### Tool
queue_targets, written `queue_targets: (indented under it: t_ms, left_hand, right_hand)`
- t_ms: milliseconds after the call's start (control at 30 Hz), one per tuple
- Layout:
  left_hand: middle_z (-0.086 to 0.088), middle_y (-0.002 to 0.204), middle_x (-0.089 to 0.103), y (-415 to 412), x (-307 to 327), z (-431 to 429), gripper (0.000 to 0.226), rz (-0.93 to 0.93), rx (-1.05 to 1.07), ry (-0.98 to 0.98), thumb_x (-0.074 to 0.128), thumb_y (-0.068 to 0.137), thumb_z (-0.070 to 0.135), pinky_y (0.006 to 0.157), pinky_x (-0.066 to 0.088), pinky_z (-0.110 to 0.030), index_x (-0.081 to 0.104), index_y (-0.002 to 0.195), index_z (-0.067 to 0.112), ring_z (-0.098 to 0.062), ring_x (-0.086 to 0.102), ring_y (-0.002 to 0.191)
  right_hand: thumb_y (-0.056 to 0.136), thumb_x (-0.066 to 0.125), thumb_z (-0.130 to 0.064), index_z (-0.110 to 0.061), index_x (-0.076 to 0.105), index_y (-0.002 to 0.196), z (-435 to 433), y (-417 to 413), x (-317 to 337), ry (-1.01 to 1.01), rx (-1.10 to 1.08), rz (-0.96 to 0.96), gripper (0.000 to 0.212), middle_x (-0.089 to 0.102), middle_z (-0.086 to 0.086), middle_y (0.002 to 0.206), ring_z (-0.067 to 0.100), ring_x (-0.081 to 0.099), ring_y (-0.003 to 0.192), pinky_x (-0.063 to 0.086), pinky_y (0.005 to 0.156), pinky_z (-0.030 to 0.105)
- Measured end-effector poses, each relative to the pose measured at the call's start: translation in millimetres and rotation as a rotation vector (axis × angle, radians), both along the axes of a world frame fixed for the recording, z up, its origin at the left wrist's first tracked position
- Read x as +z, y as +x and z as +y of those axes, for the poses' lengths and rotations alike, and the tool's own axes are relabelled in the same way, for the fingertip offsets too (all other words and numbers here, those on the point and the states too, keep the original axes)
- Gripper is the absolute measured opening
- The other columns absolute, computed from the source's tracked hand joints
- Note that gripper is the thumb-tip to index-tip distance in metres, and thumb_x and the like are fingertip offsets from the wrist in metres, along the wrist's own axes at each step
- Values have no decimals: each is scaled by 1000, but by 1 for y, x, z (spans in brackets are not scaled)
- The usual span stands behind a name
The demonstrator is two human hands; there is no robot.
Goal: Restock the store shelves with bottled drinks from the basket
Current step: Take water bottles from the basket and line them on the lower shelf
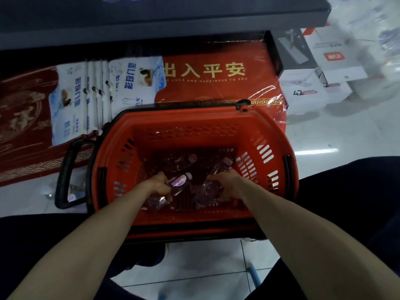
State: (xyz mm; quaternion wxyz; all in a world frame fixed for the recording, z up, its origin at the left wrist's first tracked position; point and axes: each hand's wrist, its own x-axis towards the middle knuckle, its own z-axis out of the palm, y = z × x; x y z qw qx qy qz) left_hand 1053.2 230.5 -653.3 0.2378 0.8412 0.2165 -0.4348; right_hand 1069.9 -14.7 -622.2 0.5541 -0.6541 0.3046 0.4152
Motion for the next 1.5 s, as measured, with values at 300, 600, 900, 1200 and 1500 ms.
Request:
queue_targets:
  t_ms: [300,600,900,1200,1500]
  left_hand:
    - [-5,112,73,27,89,-6,76,-375,105,-350,97,51,1,97,54,-33,63,117,18,-24,69,108]
    - [-4,106,77,38,184,-32,73,-840,332,-566,92,60,-9,80,56,-21,63,123,12,-7,74,87]
    - [7,105,78,86,271,-48,88,-1126,362,-561,100,41,26,91,60,-36,63,120,29,-8,75,95]
    - [16,107,76,135,326,-39,72,-1371,290,-519,98,61,18,91,60,-35,65,124,31,0,71,99]
    - [18,104,72,190,309,-29,64,-1450,455,-474,97,64,12,85,57,-20,64,116,28,4,67,98]
  right_hand:
    - [73,89,-36,-12,74,97,9,38,57,-70,52,-332,38,78,12,95,29,76,88,62,85,44]
    - [86,79,-44,-18,69,116,8,70,184,182,150,-590,41,79,14,105,33,77,94,63,81,50]
    - [87,82,-25,-11,71,110,20,115,280,215,37,-896,29,80,7,90,25,77,80,60,62,31]
    - [78,87,-4,-3,66,116,29,170,322,184,57,-1141,43,80,3,89,25,78,84,64,75,40]
    - [73,93,-23,-15,59,133,59,223,300,5,65,-1385,69,71,-9,111,-10,67,90,54,65,9]
